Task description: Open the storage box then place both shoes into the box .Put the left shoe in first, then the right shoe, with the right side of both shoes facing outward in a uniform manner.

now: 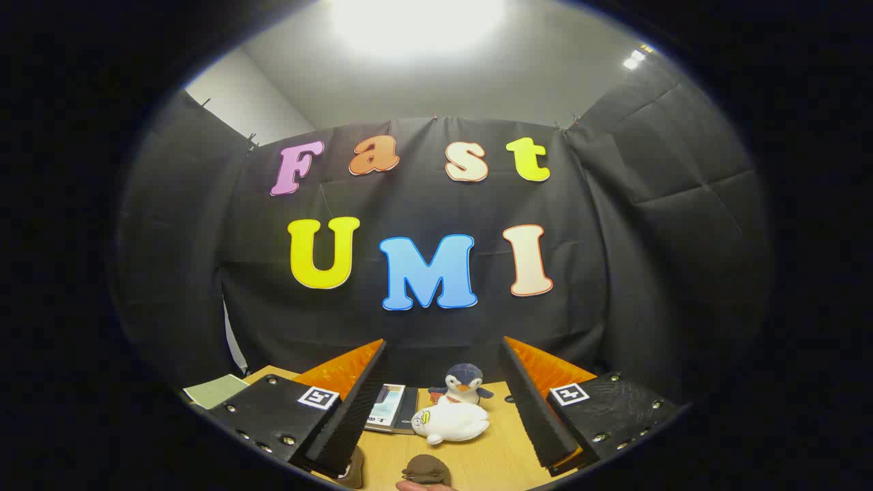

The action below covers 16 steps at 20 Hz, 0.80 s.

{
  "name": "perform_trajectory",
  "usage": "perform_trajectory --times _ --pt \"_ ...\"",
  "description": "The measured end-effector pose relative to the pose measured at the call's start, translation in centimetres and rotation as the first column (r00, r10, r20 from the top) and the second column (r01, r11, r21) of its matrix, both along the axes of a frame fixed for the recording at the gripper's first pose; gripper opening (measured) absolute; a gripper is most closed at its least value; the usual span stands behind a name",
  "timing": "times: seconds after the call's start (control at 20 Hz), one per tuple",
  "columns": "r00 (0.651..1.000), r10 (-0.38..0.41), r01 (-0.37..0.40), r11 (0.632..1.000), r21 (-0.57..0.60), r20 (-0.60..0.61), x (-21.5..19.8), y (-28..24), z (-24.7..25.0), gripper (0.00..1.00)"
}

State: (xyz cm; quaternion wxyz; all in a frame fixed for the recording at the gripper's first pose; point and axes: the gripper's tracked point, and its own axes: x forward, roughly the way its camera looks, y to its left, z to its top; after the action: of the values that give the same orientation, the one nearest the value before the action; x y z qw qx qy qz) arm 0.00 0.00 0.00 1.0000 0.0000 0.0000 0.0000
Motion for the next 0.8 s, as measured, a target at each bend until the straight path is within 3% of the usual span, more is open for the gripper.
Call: perform_trajectory --times 0.8 --pt "0.999 0.019 -0.018 1.0 0.026 -0.039 1.0 0.4 -1.5 0.97"
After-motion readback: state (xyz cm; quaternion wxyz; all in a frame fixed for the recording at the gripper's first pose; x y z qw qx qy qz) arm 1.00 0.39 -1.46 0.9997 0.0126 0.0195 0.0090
